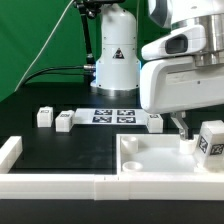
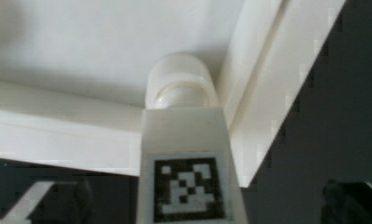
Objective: Assemble one leg
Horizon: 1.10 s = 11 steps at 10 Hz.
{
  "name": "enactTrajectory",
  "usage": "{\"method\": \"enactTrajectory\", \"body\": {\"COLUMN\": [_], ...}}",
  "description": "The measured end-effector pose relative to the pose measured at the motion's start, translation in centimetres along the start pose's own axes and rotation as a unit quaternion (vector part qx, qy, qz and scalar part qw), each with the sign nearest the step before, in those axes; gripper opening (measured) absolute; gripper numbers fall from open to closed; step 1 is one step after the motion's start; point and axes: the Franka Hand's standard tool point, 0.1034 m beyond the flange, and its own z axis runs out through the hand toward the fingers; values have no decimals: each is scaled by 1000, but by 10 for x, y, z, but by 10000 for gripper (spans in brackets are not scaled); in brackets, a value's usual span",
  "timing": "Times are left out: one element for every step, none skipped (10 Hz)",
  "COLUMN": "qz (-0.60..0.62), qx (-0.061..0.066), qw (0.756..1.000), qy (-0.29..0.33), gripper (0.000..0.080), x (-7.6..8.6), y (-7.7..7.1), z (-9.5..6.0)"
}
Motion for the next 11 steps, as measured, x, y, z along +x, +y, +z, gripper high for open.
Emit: {"method": "enactTrajectory", "body": {"qz": [4,4,5,6,8,9,9,9,9,9,9], "qx": [15,20,21,19,18,18,18,18,18,18,18], "qw": [997,995,995,996,996,996,996,996,996,996,996], "qy": [-78,-95,-96,-90,-89,-88,-88,-88,-88,-88,-88], "gripper": [649,649,649,649,649,649,649,649,521,387,387], "x": [-4,6,9,10,11,12,12,12,12,12,12], "y": [-1,0,3,7,11,12,12,12,12,12,12], "z": [-1,-2,-1,0,1,1,1,2,2,2,2]}}
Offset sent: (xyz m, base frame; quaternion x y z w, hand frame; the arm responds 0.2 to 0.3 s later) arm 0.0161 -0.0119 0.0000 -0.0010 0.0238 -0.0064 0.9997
